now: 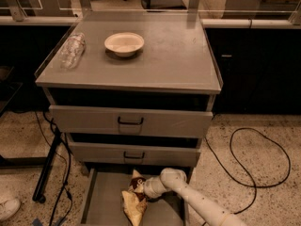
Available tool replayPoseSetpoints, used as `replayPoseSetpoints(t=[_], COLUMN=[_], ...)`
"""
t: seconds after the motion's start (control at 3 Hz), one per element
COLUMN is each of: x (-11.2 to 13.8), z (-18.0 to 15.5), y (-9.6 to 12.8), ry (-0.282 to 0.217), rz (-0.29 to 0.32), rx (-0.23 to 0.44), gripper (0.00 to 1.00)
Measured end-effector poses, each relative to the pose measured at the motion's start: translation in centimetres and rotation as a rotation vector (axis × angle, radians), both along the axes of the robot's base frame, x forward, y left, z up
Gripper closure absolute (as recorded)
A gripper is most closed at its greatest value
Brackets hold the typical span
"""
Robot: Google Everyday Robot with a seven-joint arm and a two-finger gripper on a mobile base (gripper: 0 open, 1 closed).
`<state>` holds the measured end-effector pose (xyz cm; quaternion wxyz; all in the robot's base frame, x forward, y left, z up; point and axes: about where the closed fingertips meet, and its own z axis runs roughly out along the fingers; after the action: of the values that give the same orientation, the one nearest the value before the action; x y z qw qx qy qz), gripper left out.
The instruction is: Place brown chip bag into bottom drawer
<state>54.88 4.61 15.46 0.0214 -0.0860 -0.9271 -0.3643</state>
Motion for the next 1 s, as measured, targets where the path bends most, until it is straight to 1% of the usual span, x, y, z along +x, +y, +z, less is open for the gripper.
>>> replayPoseSetpoints(t=[0.67,1.0], x=[0.0,-0.02], z=[0.0,-0.01], y=[0.0,0.01], ry=[0.0,0.0], rz=[0.0,0.0], rx=[0.0,0.0], gripper=[0.17,0.0])
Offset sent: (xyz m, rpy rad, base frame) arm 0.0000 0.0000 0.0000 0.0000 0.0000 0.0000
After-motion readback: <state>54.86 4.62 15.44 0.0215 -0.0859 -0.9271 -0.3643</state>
